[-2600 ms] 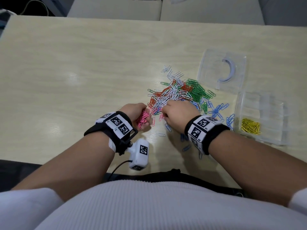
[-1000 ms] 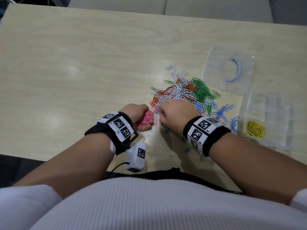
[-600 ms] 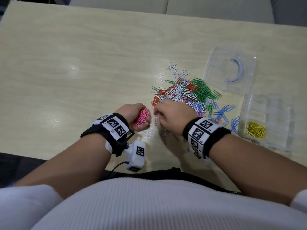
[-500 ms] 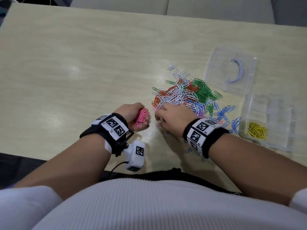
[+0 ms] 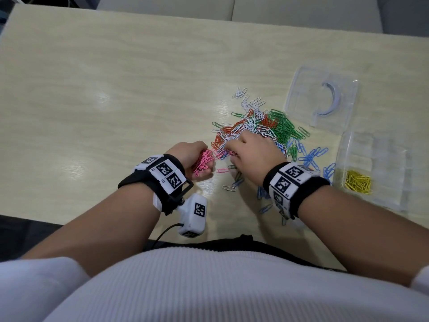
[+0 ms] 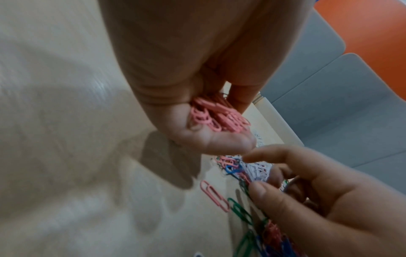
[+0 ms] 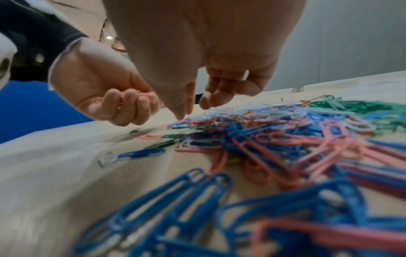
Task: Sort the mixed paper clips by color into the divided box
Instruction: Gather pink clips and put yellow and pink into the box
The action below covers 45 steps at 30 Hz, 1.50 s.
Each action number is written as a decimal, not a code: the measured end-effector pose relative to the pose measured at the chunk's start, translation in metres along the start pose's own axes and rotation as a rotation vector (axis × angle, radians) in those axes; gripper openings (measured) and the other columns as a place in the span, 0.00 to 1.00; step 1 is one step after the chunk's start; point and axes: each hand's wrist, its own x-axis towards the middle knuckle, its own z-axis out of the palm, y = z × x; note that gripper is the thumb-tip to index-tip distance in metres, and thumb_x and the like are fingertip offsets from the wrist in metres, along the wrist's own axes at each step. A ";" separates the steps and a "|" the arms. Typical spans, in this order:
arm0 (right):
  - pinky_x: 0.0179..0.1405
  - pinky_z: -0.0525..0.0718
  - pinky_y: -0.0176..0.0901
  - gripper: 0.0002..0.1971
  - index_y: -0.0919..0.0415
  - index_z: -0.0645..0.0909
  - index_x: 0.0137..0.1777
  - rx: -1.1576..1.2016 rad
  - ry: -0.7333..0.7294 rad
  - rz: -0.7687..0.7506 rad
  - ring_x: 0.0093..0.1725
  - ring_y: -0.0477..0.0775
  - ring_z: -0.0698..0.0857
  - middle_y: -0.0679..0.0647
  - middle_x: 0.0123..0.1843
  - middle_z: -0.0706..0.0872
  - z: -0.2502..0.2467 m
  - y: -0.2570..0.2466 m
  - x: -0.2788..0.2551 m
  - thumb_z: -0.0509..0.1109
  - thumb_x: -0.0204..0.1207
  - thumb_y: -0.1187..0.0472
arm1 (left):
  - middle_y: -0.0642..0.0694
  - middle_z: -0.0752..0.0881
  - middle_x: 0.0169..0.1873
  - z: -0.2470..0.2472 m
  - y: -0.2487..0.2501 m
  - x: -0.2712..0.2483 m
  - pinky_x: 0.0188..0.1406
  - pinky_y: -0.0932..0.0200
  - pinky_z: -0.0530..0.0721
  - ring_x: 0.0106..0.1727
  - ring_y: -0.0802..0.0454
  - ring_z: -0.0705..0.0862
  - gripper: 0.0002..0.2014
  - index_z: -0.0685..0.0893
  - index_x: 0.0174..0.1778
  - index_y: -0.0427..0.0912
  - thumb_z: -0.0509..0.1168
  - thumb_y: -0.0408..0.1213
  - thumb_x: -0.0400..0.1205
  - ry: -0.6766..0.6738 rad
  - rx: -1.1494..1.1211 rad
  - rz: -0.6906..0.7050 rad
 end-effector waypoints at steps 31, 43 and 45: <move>0.50 0.80 0.51 0.06 0.52 0.84 0.48 0.346 0.291 0.017 0.45 0.52 0.81 0.47 0.42 0.80 -0.028 0.027 -0.023 0.66 0.77 0.56 | 0.44 0.81 0.21 0.046 0.014 -0.001 0.18 0.65 0.82 0.19 0.52 0.78 0.12 0.78 0.40 0.37 0.58 0.39 0.86 -0.136 0.017 0.004; 0.67 0.71 0.56 0.12 0.52 0.80 0.57 0.203 0.414 1.054 0.66 0.64 0.72 0.57 0.67 0.71 -0.051 0.196 -0.170 0.65 0.75 0.58 | 0.43 0.78 0.24 0.212 0.019 -0.035 0.18 0.66 0.75 0.20 0.53 0.76 0.14 0.75 0.36 0.39 0.55 0.37 0.87 -0.360 0.122 0.108; 0.65 0.74 0.54 0.10 0.51 0.79 0.56 0.269 0.258 1.101 0.63 0.65 0.74 0.57 0.68 0.68 -0.042 0.209 -0.185 0.64 0.76 0.56 | 0.44 0.80 0.23 0.232 0.017 -0.037 0.18 0.66 0.77 0.19 0.54 0.77 0.13 0.76 0.36 0.40 0.56 0.38 0.87 -0.355 0.113 0.083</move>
